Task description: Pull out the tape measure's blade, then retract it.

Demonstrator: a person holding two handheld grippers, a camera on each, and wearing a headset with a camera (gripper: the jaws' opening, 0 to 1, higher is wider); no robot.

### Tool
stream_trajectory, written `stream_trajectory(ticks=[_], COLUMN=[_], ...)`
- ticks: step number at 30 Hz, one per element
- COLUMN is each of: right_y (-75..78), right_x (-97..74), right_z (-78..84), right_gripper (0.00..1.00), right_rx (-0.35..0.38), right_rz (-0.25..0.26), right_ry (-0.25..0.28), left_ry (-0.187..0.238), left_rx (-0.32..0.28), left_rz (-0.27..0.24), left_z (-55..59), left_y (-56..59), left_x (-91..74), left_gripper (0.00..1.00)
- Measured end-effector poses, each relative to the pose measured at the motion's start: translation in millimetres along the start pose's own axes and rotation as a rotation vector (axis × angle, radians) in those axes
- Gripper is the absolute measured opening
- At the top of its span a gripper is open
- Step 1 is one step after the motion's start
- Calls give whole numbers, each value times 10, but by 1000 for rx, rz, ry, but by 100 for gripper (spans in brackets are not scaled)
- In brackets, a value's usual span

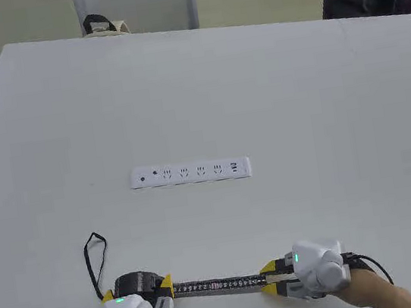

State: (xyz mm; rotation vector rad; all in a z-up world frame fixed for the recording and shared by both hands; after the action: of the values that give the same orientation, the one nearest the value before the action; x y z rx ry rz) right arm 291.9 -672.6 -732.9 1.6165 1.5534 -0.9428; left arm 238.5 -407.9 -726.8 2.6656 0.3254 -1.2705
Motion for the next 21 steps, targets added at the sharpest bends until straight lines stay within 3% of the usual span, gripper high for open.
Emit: stream_trajectory(ticks=[21], right_y=[-5], right_x=[153], right_z=[-196], right_gripper=[13], right_rx=[0], right_rz=[-1], right_ry=[18], left_ry=[-7], left_rx=[-3], left_rz=[14], left_z=[-13], left_y=[-10], left_x=[9], left_gripper=[65])
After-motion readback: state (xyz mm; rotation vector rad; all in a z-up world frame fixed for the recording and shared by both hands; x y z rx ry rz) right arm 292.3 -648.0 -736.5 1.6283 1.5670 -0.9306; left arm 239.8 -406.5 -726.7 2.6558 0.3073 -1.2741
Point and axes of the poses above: the centre of the closed fingertips' face, and the gripper's own axes: x roughly forward along the fingers, y roughly to its right, z roughly out of its underside, the point moved 6 cm from there along -x, roughly backward along the fingers, and after that the axes turned 15 degrees about -y, right-handed, at the moved point
